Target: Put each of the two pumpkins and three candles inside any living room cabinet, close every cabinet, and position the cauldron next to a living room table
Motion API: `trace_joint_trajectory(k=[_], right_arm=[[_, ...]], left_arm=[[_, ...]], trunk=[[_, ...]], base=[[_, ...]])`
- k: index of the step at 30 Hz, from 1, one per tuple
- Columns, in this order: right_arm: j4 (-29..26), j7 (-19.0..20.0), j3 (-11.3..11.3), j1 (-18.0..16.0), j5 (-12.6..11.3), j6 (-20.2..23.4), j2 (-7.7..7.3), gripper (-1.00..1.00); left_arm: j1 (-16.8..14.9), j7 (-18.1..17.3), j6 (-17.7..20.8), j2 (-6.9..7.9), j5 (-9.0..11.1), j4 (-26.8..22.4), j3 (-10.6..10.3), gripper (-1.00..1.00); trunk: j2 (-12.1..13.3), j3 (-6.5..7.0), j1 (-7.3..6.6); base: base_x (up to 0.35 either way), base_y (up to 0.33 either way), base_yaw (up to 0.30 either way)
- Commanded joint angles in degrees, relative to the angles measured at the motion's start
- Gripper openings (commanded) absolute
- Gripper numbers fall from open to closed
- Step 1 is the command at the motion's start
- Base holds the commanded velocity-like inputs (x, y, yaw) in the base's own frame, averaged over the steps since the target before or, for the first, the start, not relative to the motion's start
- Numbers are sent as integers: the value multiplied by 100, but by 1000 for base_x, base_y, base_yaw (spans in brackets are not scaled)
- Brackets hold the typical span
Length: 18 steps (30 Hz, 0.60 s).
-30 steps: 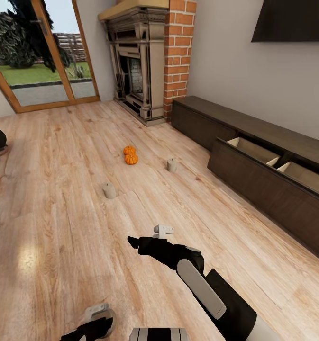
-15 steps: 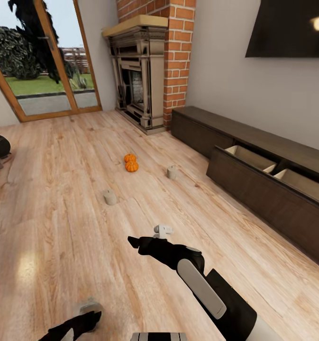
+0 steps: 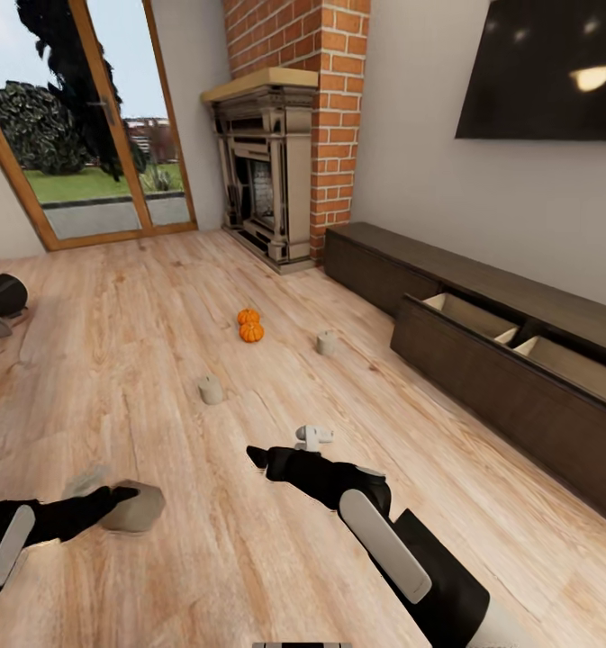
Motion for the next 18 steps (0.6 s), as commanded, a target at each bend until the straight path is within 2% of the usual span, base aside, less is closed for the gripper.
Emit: trace_joint_trajectory(k=[1,6,8,12,13,15,18], right_arm=[[-9,-56,-29,-4,-60,1,4,100],[75,-131,-66,-4,-28,48,27,100],[373,-389,-61,-4,-9,126,39,100],[1183,-2352,-44,-4,25,308,81,100],[1310,-2923,-33,-4,30,320,138,100],[1413,-3291,-25,-4,34,322,229,100],[1446,-3488,-21,-4,42,301,290,100]], left_arm=[[1,-163,157,90,55,-39,100,-100],[1,-315,288,106,138,-201,121,-100],[1,-332,305,90,149,-226,107,-100],[1,-342,450,88,158,-231,101,-100],[1,-343,494,89,159,-231,102,-100],[1,-344,521,88,158,-222,102,-100],[1,-344,536,86,150,-225,95,-100]], trunk=[[0,17,-3],[7,128,-16],[9,172,-21],[15,261,-31],[16,283,-34],[19,327,-39],[23,394,-47]], base=[[0,0,0],[0,0,0],[0,0,0],[0,0,0],[0,0,0],[0,0,0],[0,0,0]])
